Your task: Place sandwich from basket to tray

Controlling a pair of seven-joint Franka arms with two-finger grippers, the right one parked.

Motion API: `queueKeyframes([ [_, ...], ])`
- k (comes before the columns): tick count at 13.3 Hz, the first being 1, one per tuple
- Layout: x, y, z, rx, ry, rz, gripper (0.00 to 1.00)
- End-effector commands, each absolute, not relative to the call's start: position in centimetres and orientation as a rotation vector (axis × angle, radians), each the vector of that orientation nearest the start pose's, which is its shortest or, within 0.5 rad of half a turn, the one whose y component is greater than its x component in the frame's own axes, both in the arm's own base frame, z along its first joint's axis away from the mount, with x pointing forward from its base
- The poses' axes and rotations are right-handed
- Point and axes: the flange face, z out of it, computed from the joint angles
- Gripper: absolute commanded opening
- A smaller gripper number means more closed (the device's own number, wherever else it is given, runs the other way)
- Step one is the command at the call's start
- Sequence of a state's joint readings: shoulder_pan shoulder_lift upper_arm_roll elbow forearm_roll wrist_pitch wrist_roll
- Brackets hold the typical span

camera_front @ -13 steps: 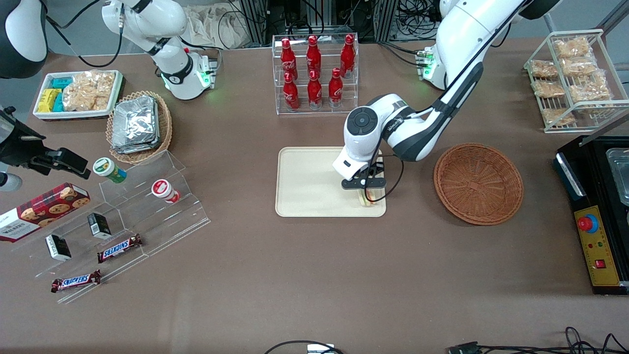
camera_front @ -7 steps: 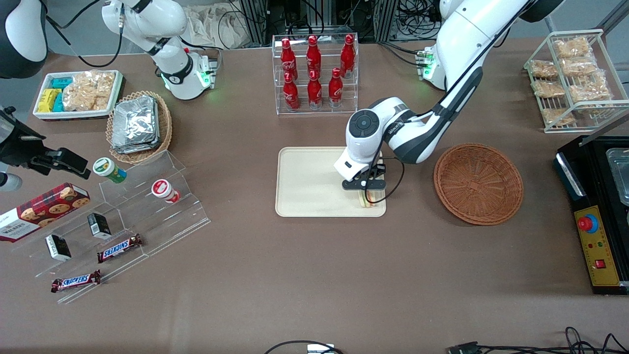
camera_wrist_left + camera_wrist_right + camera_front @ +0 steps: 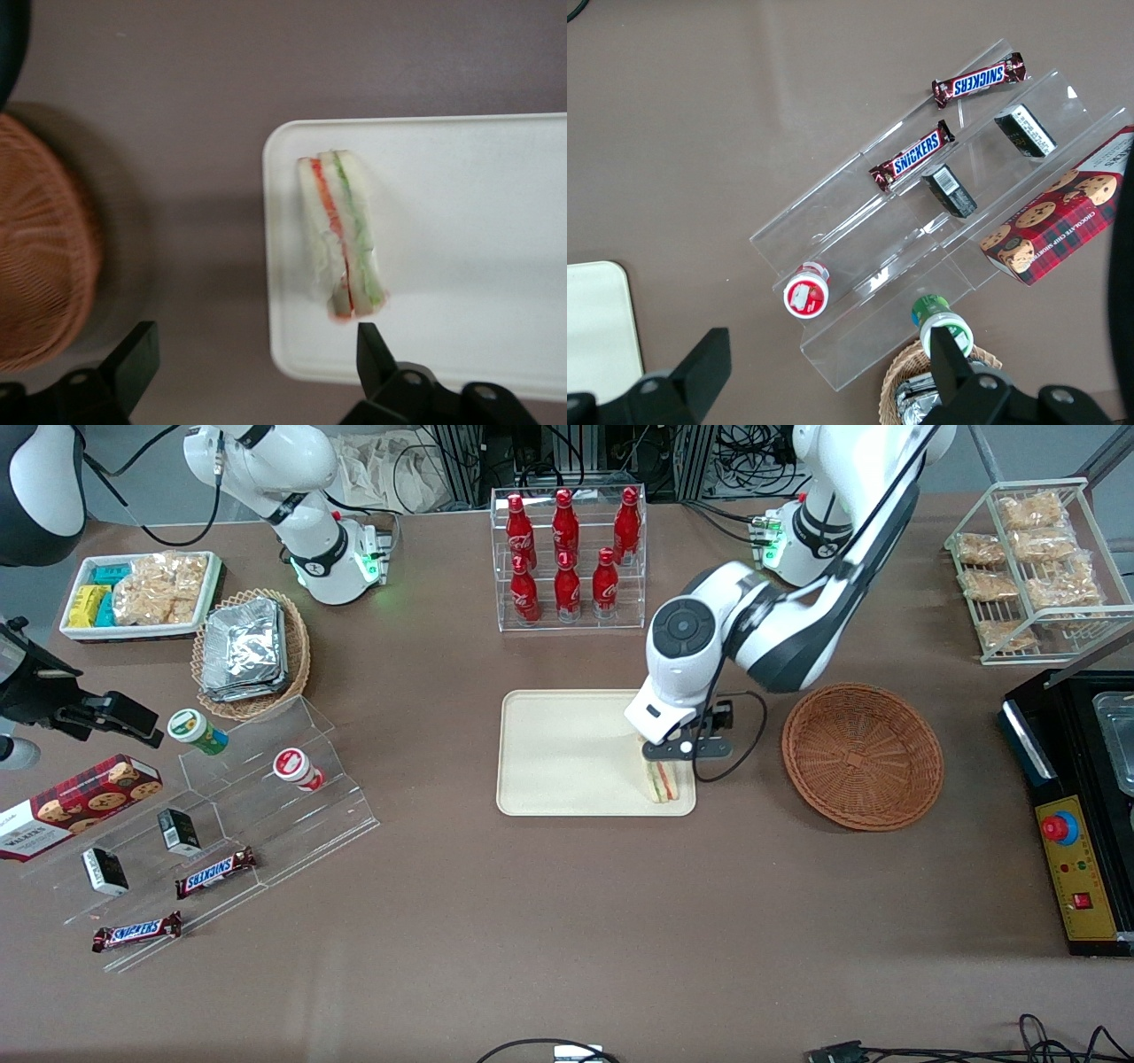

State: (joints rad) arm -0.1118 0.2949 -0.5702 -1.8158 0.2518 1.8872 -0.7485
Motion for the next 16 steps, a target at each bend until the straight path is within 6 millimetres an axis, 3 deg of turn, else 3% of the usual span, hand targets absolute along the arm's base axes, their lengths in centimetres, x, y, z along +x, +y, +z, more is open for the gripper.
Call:
queueKeyframes([
  [1,51.4,-30.5,48.2,-2.979,0.024,0.167,1.00],
  [3,53.4,-24.2,53.6,-3.021,-0.008,0.200,1.00],
  [5,54.2,-17.8,56.5,-3.047,-0.018,0.164,1.00],
  [9,51.7,-8.2,55.6,-3.070,-0.028,0.086,1.00],
  [11,52.1,-6.3,55.2,-3.102,-0.045,0.078,1.00],
  [16,53.1,-3.9,56.1,-3.104,-0.130,0.063,1.00],
])
